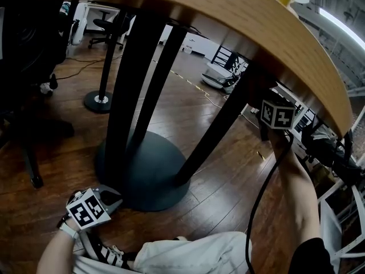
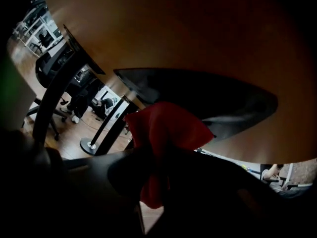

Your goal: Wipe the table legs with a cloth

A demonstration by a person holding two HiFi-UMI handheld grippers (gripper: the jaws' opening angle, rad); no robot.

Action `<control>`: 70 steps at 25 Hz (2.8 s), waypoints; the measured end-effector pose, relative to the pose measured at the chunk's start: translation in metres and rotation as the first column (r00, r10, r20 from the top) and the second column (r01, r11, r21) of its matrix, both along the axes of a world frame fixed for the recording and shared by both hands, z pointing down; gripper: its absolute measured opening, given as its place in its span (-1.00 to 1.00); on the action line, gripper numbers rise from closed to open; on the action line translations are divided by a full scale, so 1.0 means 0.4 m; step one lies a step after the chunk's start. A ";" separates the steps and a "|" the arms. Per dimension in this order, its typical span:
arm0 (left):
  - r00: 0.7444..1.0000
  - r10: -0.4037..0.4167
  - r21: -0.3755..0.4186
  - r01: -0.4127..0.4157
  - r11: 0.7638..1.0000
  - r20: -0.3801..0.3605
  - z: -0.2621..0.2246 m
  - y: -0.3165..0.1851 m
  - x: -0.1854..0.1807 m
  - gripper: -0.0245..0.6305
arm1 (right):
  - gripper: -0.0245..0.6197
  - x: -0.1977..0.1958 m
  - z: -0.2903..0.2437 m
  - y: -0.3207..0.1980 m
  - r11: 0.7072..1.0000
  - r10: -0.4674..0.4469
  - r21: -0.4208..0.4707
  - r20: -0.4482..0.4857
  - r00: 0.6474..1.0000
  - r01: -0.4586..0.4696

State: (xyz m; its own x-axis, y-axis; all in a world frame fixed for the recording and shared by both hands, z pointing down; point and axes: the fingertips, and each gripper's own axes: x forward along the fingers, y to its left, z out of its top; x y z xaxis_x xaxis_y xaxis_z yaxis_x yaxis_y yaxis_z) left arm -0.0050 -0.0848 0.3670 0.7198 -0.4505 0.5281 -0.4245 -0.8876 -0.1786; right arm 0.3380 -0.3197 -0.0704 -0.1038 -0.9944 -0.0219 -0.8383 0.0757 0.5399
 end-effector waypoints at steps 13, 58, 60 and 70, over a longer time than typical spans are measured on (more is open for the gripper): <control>1.000 0.004 -0.021 -0.003 1.000 0.026 0.024 0.001 -0.001 -0.95 | -0.77 0.084 0.075 -0.057 0.993 0.118 0.012 -0.149 0.982 -0.118; 0.998 0.059 -0.079 -0.056 0.995 0.038 0.075 0.006 0.056 -0.95 | -0.78 0.084 1.365 -0.047 0.767 0.060 -0.624 -0.159 0.985 -0.148; 0.998 0.058 -0.079 -0.054 0.995 0.040 0.074 0.002 0.050 -0.95 | -0.78 0.075 1.393 -0.042 0.754 0.035 -0.642 -0.173 0.984 -0.139; 0.998 0.043 -0.073 -0.040 0.997 0.046 0.066 0.001 0.027 -0.95 | -0.77 -0.057 1.560 0.076 0.575 -0.284 -0.814 -0.288 0.915 -0.078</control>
